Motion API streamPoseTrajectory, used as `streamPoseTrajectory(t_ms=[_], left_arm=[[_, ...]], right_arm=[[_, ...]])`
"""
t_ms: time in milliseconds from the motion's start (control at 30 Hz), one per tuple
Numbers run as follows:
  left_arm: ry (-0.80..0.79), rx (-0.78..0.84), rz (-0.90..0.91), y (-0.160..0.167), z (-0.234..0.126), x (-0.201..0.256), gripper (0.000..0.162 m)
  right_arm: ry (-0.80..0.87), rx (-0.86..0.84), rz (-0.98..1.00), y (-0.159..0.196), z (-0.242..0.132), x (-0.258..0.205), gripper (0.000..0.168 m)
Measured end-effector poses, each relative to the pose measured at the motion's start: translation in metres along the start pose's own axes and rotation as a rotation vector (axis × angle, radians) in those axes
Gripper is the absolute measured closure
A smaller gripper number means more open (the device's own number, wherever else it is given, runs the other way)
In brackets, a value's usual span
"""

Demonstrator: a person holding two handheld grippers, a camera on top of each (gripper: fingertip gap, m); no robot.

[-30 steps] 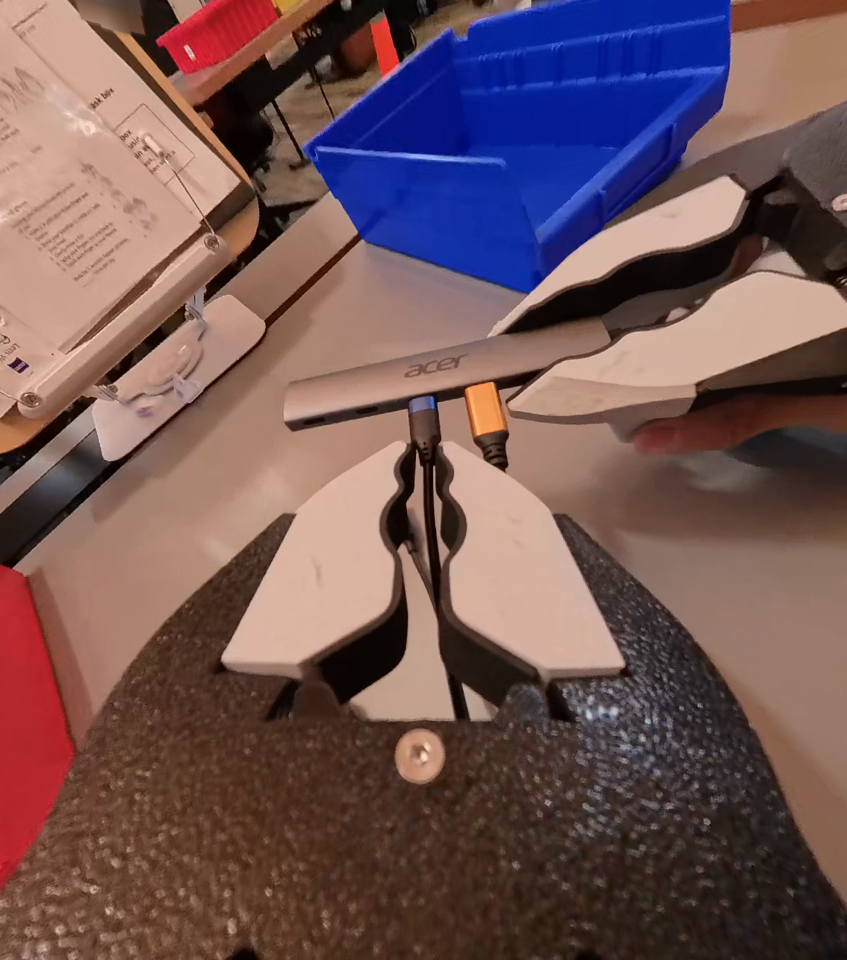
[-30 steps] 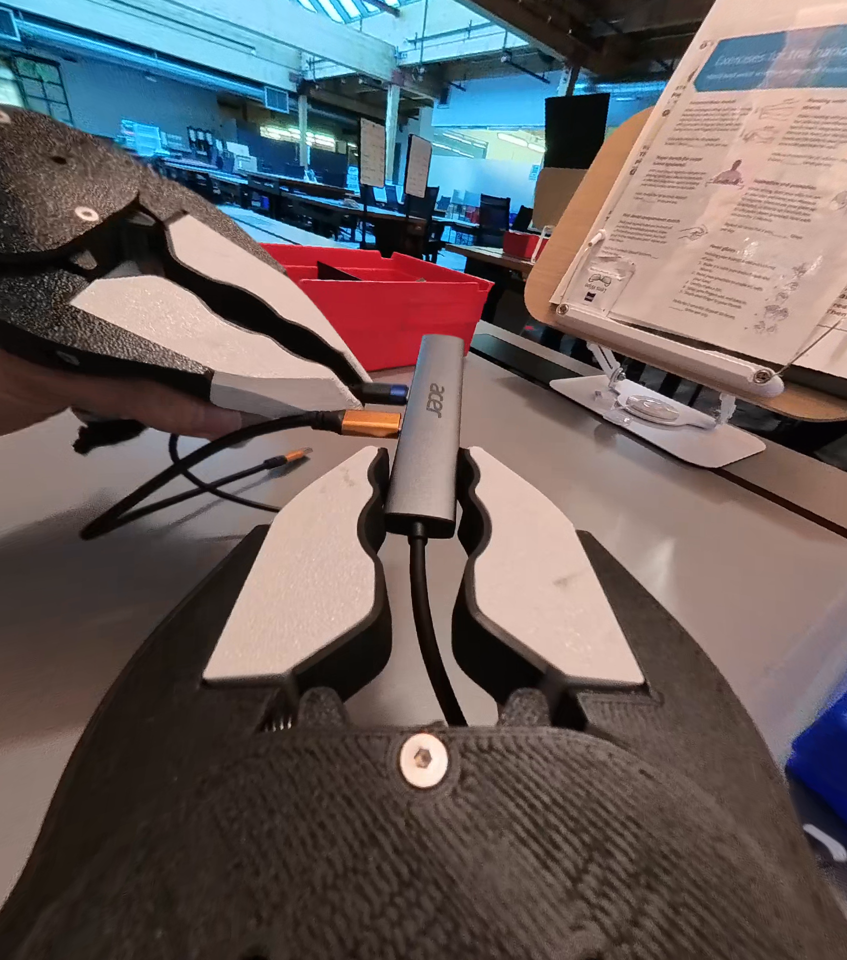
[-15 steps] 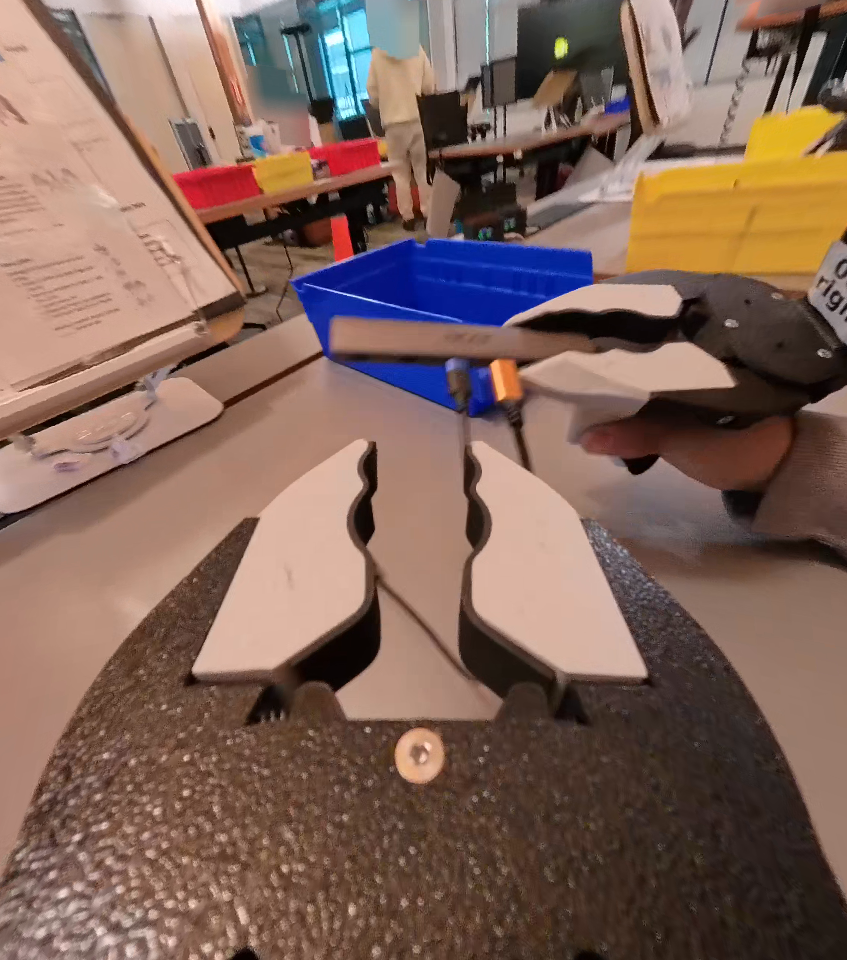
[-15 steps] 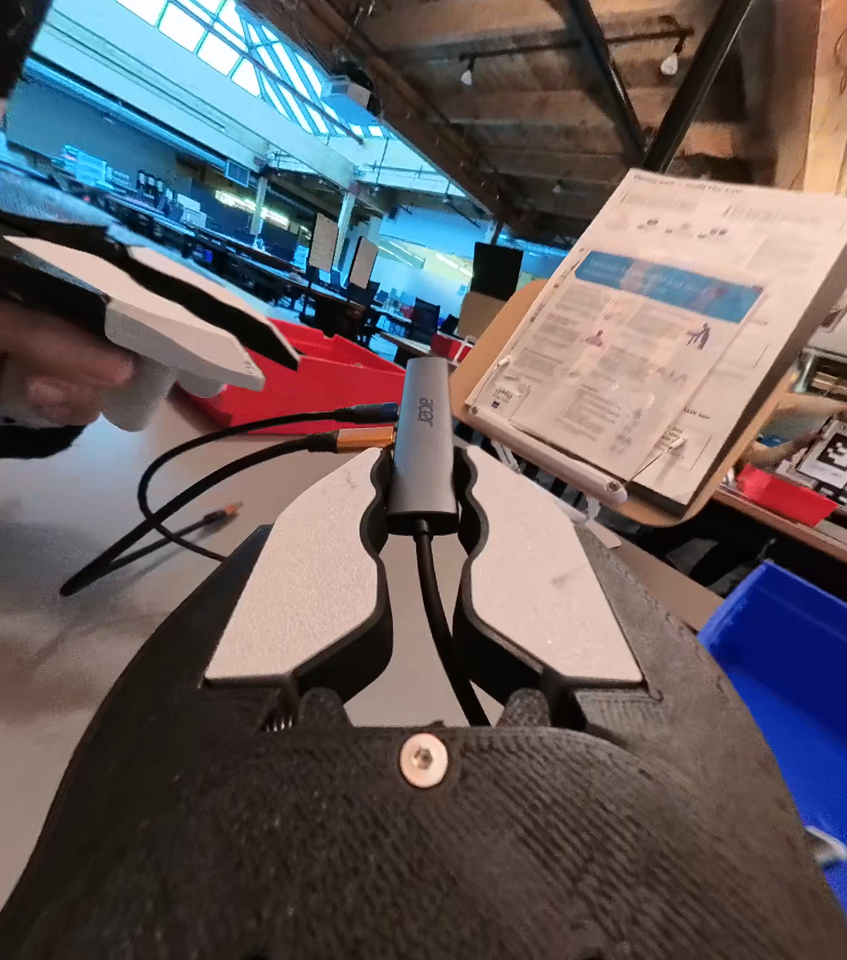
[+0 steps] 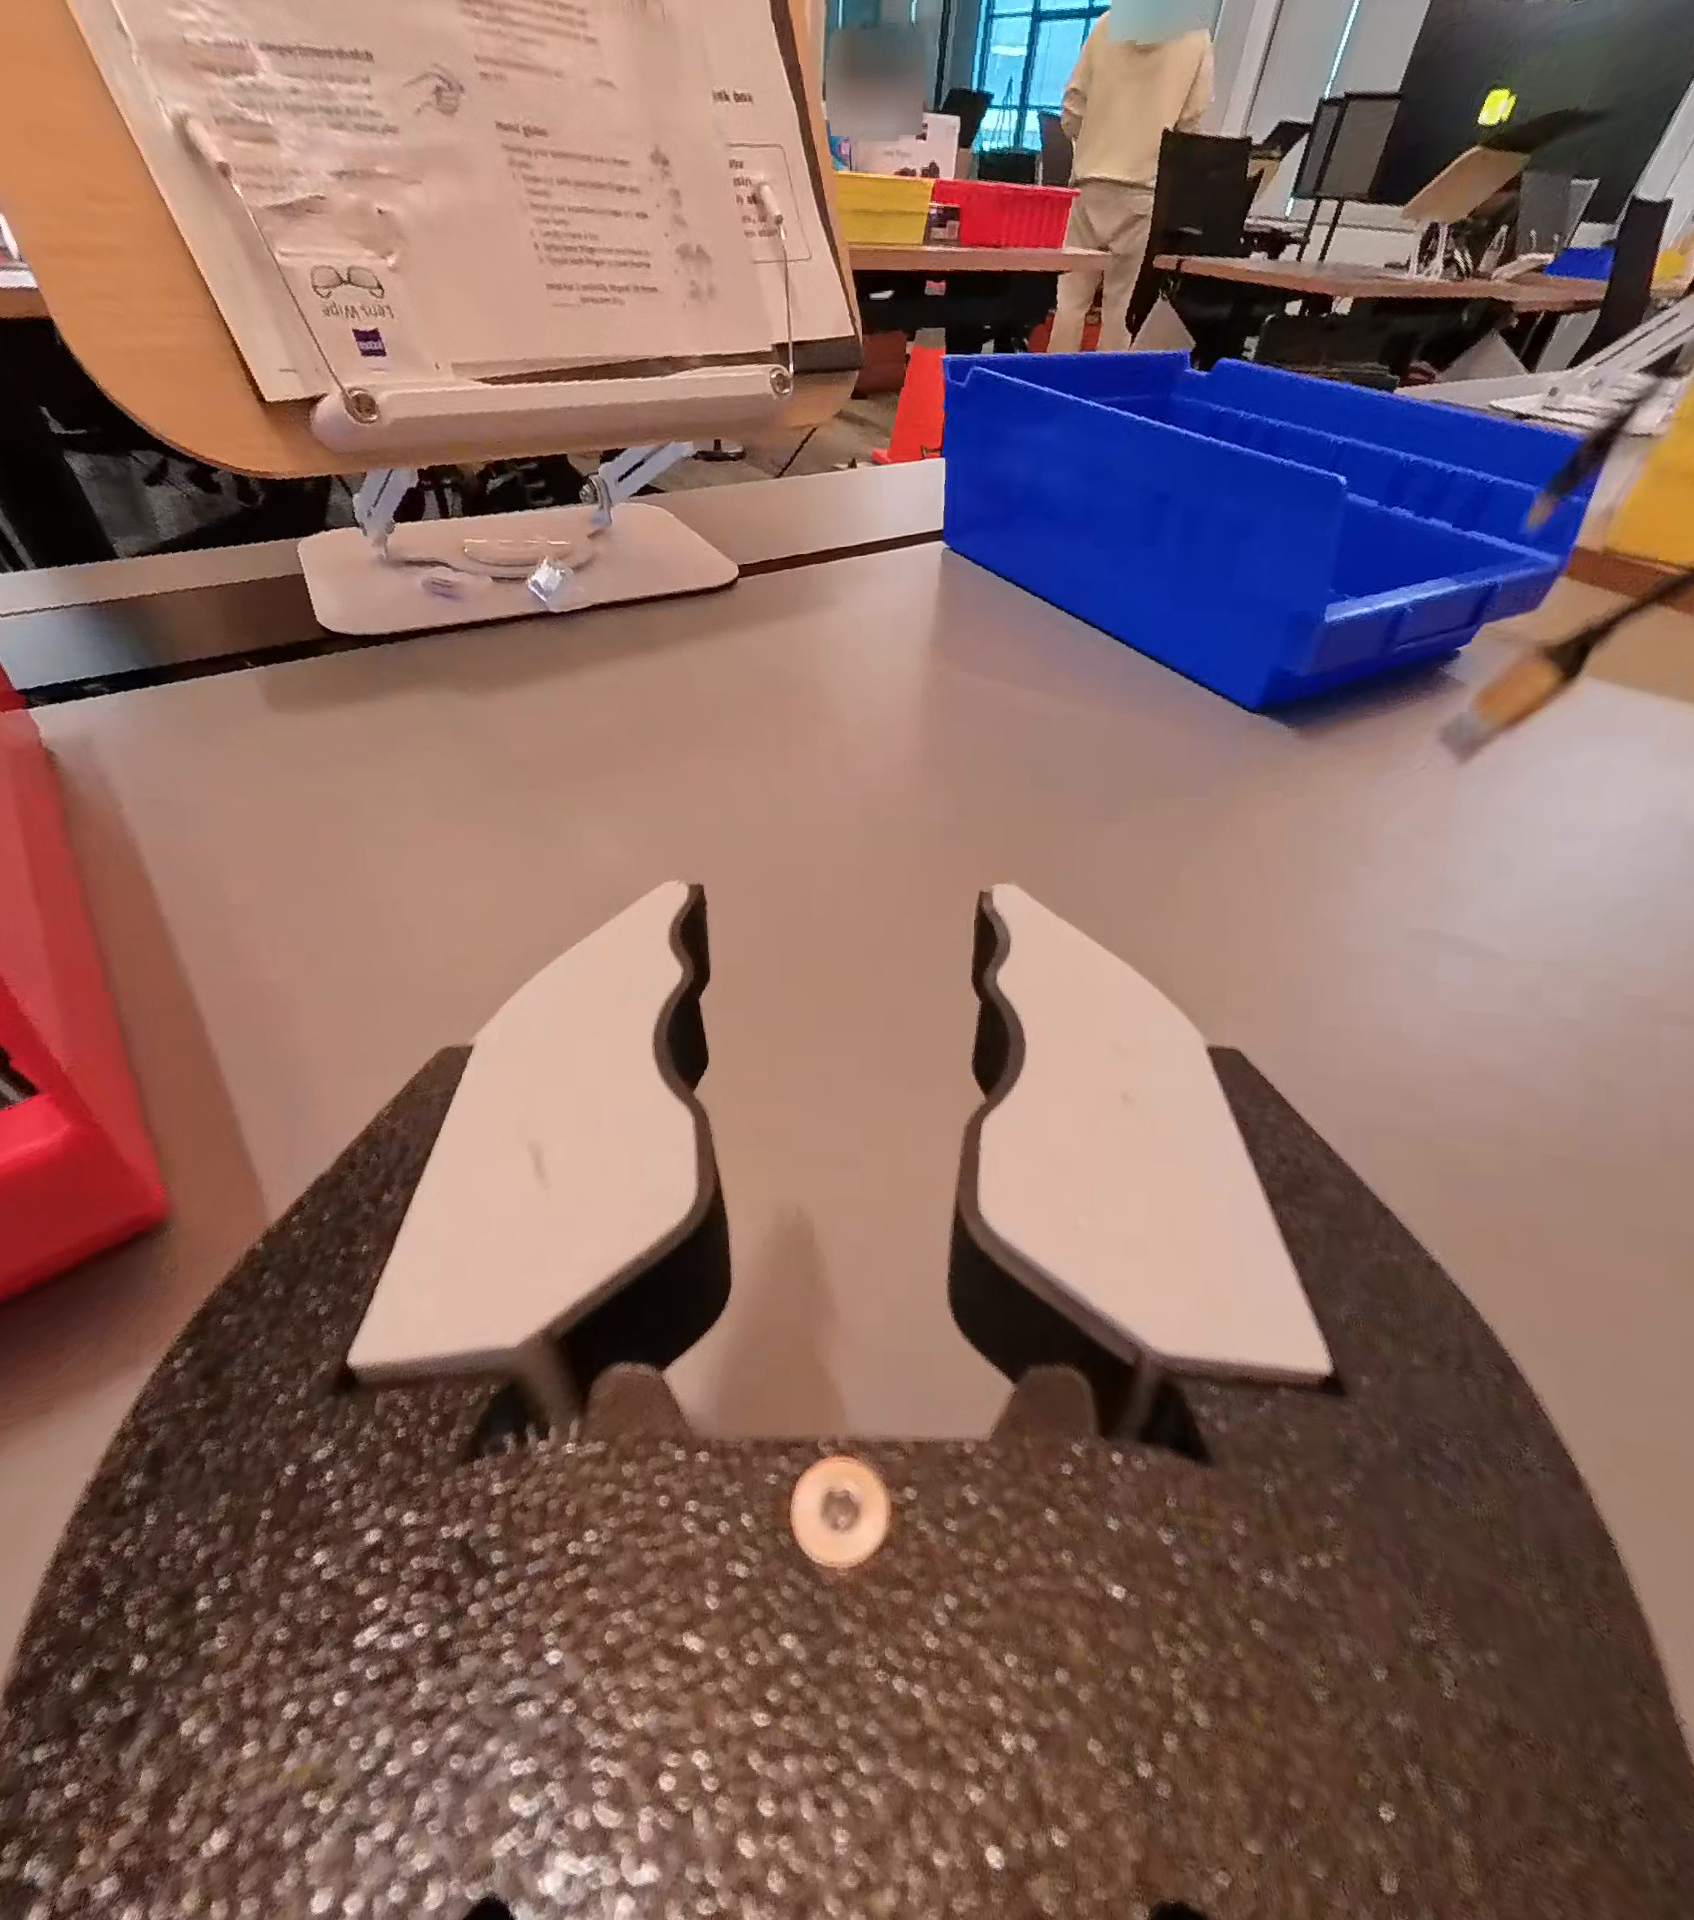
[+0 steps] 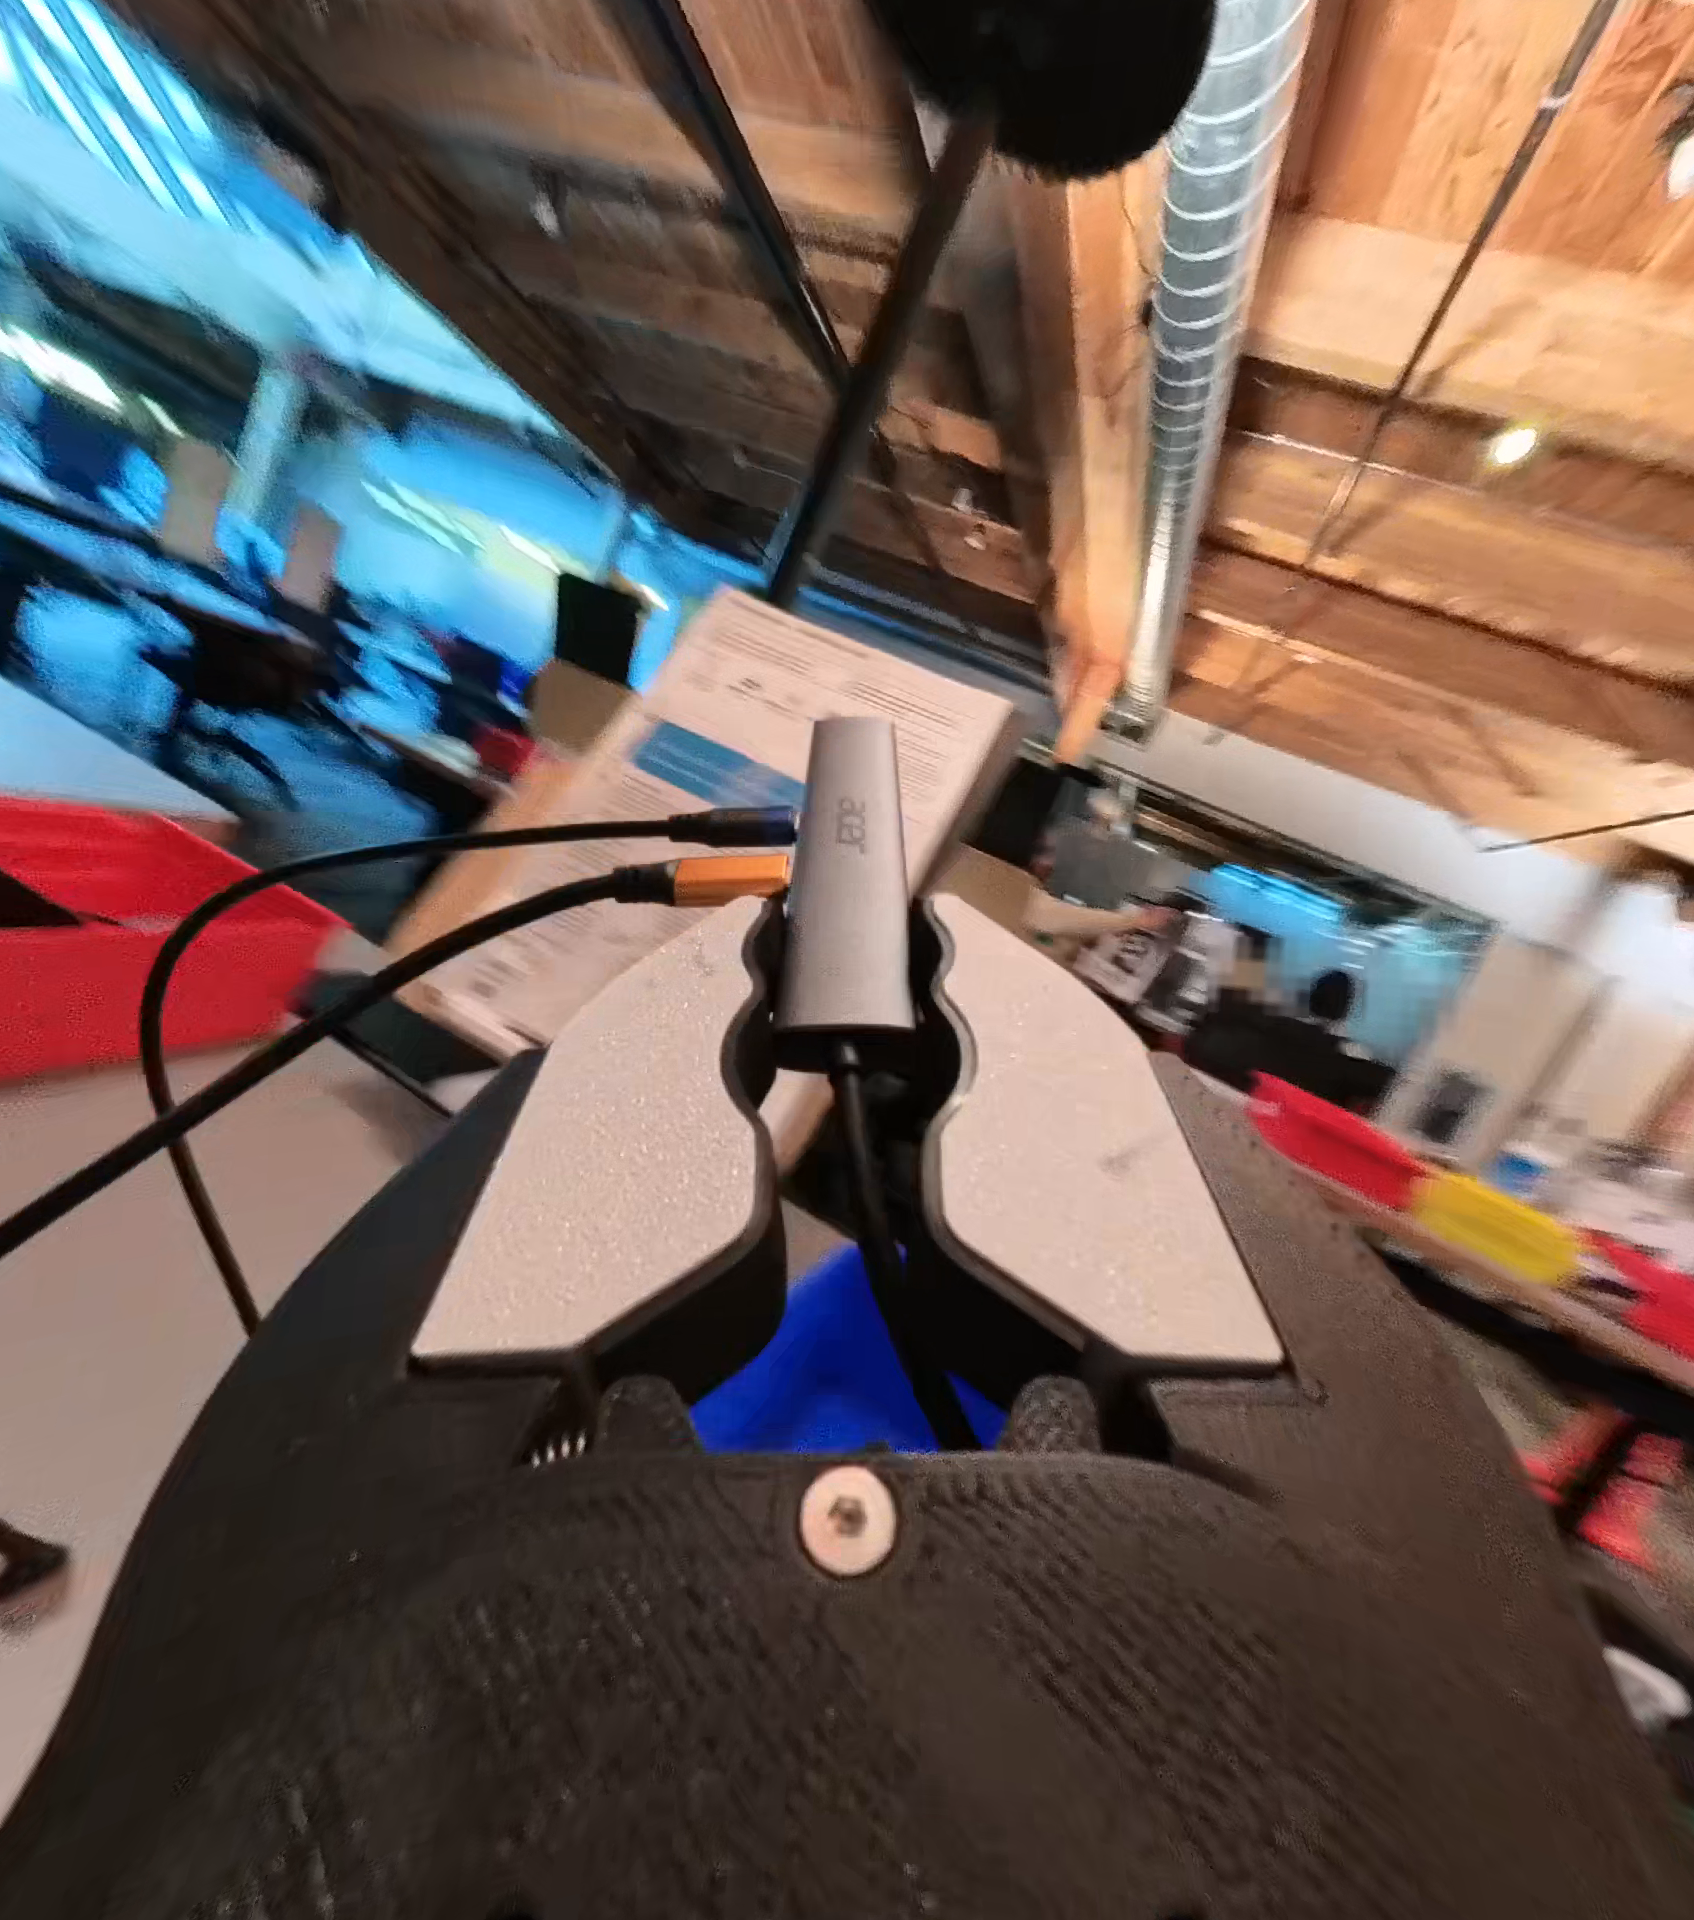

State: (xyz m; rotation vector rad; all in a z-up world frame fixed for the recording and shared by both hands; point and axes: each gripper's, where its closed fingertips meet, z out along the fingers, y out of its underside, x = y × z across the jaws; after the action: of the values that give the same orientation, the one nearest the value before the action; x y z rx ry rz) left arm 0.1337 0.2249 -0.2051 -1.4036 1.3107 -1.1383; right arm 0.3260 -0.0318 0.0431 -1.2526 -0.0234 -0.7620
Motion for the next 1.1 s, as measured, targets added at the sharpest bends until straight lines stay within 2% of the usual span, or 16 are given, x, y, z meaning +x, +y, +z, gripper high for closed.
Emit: streamPoseTrajectory(t_ms=[100,200,300,433,533,667,800,933,1100], left_arm=[[0.025,-0.018,0.027,0.002,0.002,0.006,0.114],[0.027,-0.015,0.024,0.002,0.002,0.006,0.115],[0.030,0.003,0.019,0.000,0.000,0.005,0.117],[0.040,0.007,0.006,-0.001,-0.001,0.005,0.118],[0.045,0.010,0.013,-0.001,-0.001,0.006,0.118],[0.056,0.015,0.013,-0.002,-0.002,0.008,0.120],[0.067,0.003,-0.003,0.000,0.000,0.007,0.120],[0.066,0.008,-0.005,-0.001,-0.001,0.007,0.121],[0.064,0.014,0.007,-0.001,-0.001,0.008,0.122]], right_arm=[[0.089,-0.147,-0.271,0.002,0.020,0.052,0.144],[0.094,-0.340,-0.564,0.030,0.044,0.088,0.144],[0.067,-0.522,-0.793,0.065,0.062,0.106,0.144],[0.045,-0.648,-1.016,0.106,0.077,0.113,0.144],[0.091,-0.634,-0.944,0.106,0.081,0.126,0.144],[0.225,-0.550,-0.760,0.064,0.078,0.163,0.144],[0.247,-0.535,-0.682,0.042,0.079,0.186,0.144],[0.139,-0.611,-0.700,0.075,0.084,0.176,0.144],[-0.036,-0.687,-0.636,0.135,0.089,0.129,0.144]])
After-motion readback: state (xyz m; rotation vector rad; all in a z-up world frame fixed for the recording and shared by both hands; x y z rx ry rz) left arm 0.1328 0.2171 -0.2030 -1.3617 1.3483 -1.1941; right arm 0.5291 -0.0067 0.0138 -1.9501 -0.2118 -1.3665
